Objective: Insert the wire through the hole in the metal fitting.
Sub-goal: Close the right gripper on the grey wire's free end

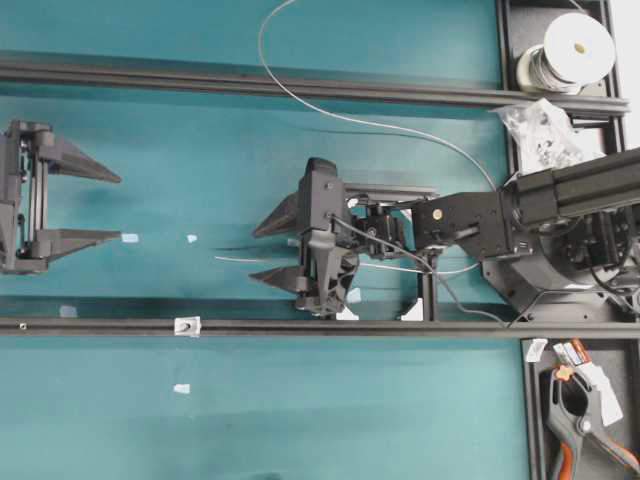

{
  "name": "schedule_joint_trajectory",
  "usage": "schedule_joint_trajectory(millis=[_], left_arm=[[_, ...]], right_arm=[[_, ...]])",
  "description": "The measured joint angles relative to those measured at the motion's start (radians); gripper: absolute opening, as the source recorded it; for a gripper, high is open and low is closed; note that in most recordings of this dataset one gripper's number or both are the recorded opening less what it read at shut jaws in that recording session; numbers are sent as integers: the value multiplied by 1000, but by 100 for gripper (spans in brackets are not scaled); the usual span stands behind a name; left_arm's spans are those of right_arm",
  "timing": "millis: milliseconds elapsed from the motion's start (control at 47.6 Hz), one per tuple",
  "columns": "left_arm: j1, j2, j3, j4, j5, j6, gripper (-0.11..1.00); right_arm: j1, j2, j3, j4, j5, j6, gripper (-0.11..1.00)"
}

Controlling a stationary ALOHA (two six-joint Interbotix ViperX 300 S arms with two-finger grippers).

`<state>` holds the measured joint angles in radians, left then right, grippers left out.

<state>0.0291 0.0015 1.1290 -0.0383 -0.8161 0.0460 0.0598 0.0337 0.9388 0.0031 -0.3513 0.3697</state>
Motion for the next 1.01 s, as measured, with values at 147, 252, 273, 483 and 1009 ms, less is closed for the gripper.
schedule_joint_trajectory(millis=[147, 252, 273, 483, 1009], left_arm=[[0, 0, 0, 0, 0, 0, 78], [0, 0, 0, 2, 0, 0, 78], [0, 0, 0, 0, 0, 0, 78], [0, 0, 0, 0, 0, 0, 78], [0, 0, 0, 2, 0, 0, 77]], right_arm=[[0, 5, -11, 0, 29, 0, 67], [2, 11, -18, 0, 52, 0, 55], [2, 12, -20, 0, 54, 0, 54], [2, 20, -26, -2, 63, -2, 54], [2, 21, -28, 0, 91, 0, -1]])
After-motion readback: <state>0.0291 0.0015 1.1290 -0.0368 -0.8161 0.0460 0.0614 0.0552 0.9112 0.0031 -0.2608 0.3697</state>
